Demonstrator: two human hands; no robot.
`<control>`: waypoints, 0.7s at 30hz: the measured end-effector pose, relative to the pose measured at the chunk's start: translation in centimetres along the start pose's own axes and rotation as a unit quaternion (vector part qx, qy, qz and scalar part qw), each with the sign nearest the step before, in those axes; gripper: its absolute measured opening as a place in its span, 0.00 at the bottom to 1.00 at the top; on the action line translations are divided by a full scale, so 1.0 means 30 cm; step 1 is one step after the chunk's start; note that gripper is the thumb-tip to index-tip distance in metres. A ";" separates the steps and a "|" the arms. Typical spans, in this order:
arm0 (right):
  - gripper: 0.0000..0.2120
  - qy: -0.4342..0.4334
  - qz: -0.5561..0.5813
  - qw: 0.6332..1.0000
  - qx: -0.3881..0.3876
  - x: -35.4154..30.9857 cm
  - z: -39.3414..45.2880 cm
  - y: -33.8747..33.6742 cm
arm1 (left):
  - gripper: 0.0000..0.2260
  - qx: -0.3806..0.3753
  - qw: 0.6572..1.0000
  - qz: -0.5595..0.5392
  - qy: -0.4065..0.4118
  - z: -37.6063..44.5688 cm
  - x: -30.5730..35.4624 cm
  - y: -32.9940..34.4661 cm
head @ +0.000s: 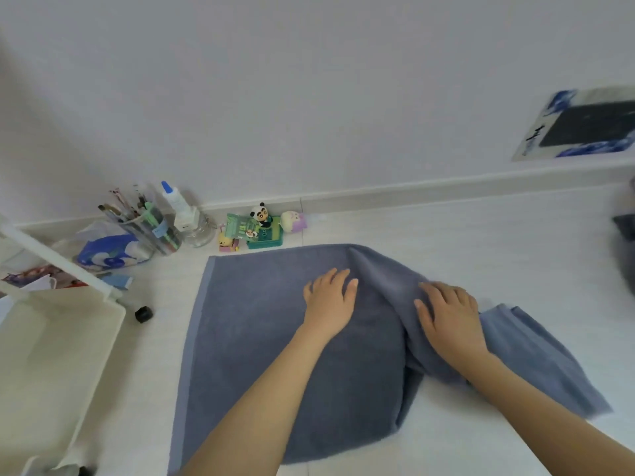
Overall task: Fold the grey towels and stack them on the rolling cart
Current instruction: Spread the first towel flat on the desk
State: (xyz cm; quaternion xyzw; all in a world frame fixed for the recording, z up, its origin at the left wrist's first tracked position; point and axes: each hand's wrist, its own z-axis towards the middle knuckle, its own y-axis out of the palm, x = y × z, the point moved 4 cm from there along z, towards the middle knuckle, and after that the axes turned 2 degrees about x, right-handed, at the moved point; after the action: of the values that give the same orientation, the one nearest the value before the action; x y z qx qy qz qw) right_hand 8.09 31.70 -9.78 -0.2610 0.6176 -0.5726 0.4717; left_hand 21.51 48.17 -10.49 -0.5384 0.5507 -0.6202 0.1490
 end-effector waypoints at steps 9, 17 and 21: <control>0.28 0.016 0.058 0.994 -0.088 0.421 -0.168 -0.061 | 0.17 -0.200 0.951 0.039 0.234 0.009 0.499 0.253; 0.09 0.033 0.224 0.969 -0.094 0.575 -0.057 -0.130 | 0.18 -0.212 0.947 0.151 0.188 0.045 0.510 0.245; 0.07 0.168 0.269 0.947 -0.043 0.723 0.016 -0.185 | 0.15 -0.184 0.958 0.164 0.147 0.066 0.472 0.185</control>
State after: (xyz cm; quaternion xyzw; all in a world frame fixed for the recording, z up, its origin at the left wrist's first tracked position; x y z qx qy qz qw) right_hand -1.78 11.61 -10.59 -0.0051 0.7591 -0.4326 0.4864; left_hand 15.57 34.19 -8.42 -0.3619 0.7517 -0.5475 0.0643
